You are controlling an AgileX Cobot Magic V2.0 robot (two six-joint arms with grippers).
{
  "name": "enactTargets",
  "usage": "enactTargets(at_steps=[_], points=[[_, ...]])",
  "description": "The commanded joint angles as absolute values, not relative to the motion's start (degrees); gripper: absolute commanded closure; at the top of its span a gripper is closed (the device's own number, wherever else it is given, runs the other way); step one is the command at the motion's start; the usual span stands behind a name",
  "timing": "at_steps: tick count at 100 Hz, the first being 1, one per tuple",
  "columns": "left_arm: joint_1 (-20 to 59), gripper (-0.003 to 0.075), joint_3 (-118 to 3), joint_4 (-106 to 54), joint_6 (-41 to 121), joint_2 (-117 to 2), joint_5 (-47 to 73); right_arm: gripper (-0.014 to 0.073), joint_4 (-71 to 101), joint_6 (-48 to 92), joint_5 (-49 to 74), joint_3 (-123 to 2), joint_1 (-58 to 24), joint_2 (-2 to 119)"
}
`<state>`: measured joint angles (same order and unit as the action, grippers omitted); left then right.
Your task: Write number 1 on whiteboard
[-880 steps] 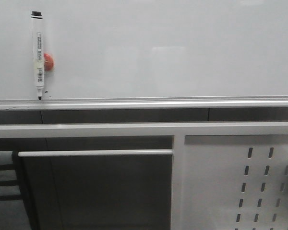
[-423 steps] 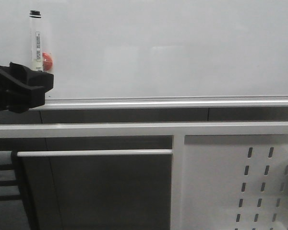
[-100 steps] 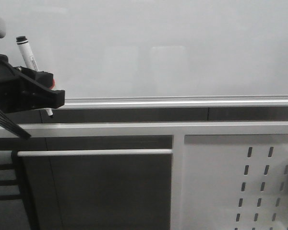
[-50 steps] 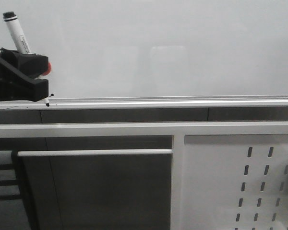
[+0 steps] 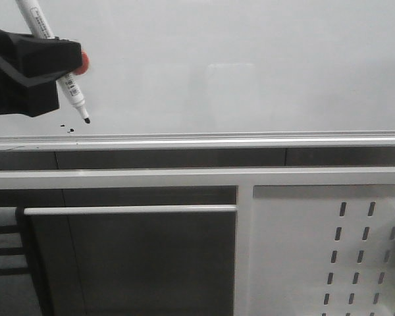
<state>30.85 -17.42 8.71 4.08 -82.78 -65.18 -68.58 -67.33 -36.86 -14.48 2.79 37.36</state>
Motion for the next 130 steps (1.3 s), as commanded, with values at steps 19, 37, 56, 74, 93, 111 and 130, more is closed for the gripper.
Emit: enactTargets(at_steps=[19, 37, 56, 74, 93, 111, 130], points=[[30.7, 0.0741, -18.3, 15.6, -1.3, -80.8, -77.3, 0.0662, -72.1, -71.6, -43.5, -16.6, 2.8, 37.8], [30.7, 0.0741, -18.3, 19.4, -2.7, -80.8, -76.9, 0.0662, -73.2, -71.6, -49.6, -16.6, 2.8, 42.2], [30.7, 0.0741, -18.3, 21.4, -5.5, -80.8, -76.8, 0.0662, -73.5, -71.6, -55.5, -16.6, 2.8, 50.9], [30.7, 0.0741, -18.3, 24.5, -6.0, -80.8, -74.7, 0.0662, -74.9, -70.2, -59.6, -16.6, 2.6, 59.9], [30.7, 0.0741, -18.3, 27.3, -8.4, -80.8, -72.3, 0.0662, -74.8, -65.6, -63.8, -16.6, -0.2, 67.2], [30.7, 0.0741, -18.3, 30.2, -11.1, -80.8, -70.4, 0.0662, -71.8, -62.3, -64.1, -16.6, -5.6, 70.9], [30.7, 0.0741, -18.3, 34.7, -14.3, -80.8, -69.7, 0.0662, -67.0, -59.7, -62.7, -18.3, -12.4, 73.2]])
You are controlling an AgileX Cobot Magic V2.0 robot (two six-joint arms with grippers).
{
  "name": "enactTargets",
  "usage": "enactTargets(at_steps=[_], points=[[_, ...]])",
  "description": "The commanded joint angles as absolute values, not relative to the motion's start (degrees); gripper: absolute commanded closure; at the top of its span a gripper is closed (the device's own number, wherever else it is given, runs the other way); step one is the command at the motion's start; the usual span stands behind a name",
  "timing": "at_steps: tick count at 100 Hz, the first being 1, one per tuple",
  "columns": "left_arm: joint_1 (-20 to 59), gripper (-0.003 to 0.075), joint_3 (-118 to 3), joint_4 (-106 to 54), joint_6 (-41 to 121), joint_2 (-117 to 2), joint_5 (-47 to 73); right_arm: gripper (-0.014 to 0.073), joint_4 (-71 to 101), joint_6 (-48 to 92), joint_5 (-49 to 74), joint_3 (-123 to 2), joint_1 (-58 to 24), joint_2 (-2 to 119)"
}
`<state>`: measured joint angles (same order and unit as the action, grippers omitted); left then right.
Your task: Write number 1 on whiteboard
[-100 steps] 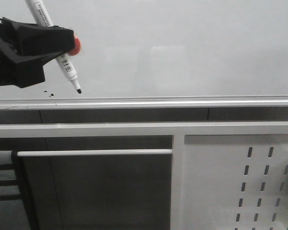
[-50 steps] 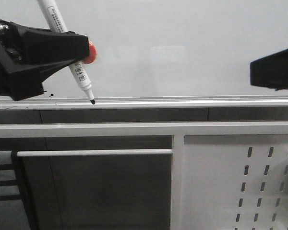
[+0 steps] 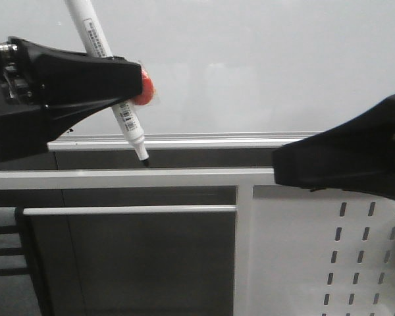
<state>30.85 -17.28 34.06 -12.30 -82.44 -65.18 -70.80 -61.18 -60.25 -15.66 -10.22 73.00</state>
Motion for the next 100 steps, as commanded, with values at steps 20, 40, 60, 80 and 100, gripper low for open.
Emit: enactTargets(at_steps=[20, 40, 60, 80, 100], points=[[30.7, 0.0741, -18.4, 35.3, -15.5, -80.9, -69.7, 0.0662, -67.0, -59.7, -56.9, -23.3, -17.9, 74.8], [30.7, 0.0741, -20.9, 37.7, -16.0, -82.2, -69.1, 0.0658, -66.7, -59.7, -51.3, -26.1, -19.0, 75.3], [30.7, 0.0741, -24.4, 38.6, -16.8, -83.3, -67.8, 0.0608, -66.7, -59.7, -50.3, -26.9, -19.0, 76.8], [30.7, 0.0741, -25.3, 40.8, -17.7, -83.3, -64.6, 0.0379, -66.2, -59.7, -52.2, -26.9, -19.0, 79.4], [30.7, 0.0741, -25.3, 42.9, -18.2, -83.3, -64.5, 0.0370, -64.8, -59.3, -57.0, -27.0, -19.0, 80.3]])
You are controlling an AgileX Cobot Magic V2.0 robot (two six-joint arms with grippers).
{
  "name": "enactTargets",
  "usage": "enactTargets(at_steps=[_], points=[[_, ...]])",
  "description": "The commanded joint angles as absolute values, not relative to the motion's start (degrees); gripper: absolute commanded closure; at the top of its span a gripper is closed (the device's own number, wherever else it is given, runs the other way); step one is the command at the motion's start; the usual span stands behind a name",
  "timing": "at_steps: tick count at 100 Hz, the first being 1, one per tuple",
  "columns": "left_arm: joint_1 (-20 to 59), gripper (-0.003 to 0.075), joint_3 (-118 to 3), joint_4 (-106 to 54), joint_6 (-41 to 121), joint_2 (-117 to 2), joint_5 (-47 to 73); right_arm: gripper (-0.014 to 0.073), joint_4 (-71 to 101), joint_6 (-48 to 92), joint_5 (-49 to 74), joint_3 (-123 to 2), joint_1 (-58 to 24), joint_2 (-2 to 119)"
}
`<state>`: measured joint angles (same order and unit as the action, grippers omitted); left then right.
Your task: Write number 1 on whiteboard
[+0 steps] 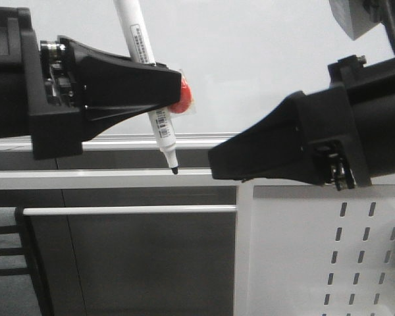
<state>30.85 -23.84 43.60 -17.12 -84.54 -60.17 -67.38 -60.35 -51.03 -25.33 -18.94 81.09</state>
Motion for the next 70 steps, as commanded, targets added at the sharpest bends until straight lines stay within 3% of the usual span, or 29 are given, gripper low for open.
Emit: enactTargets(at_steps=[1, 70], points=[[30.7, 0.0741, -25.3, 42.9, -18.3, -83.3, -64.6, 0.0370, -64.8, -59.3, -57.0, -27.0, -19.0, 80.3], [30.7, 0.0741, -28.2, 48.2, -22.3, -83.3, -64.7, 0.0370, -64.6, -59.2, -57.2, -31.5, -23.1, 83.5]])
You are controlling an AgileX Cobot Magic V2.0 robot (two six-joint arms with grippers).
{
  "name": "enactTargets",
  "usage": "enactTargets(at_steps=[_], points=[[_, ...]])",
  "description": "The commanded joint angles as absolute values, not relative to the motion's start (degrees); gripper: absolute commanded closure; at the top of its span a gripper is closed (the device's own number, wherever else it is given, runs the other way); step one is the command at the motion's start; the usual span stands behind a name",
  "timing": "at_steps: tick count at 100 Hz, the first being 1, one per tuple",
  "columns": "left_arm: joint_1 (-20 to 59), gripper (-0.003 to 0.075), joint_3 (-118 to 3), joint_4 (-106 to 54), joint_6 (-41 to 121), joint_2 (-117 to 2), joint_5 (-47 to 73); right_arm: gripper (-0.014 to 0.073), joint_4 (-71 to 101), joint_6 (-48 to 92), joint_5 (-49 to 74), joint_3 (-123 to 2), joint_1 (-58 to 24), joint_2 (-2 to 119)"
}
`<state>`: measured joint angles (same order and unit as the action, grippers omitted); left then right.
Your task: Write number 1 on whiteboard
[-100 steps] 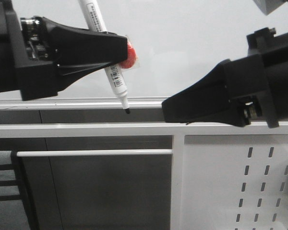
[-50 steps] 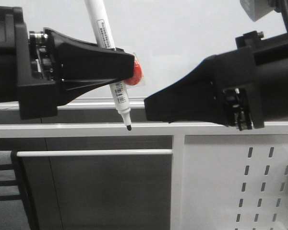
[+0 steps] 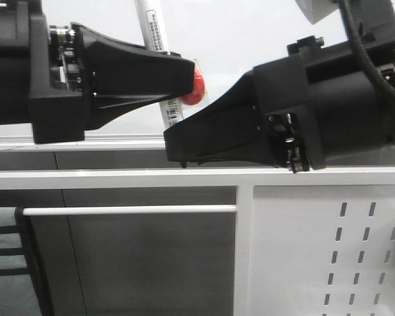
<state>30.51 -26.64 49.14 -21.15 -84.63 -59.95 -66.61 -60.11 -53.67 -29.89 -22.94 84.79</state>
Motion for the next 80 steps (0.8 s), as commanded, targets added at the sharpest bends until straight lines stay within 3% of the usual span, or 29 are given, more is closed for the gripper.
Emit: enactTargets(at_steps=[1, 80], points=[[30.7, 0.0741, -28.2, 48.2, -22.3, -83.3, -64.7, 0.0370, -64.5, -59.2, -57.2, -31.5, -23.1, 83.5], [30.7, 0.0741, -28.2, 50.9, -25.1, -83.3, -67.8, 0.0370, -63.2, -58.7, -56.2, -31.5, -23.1, 83.5]])
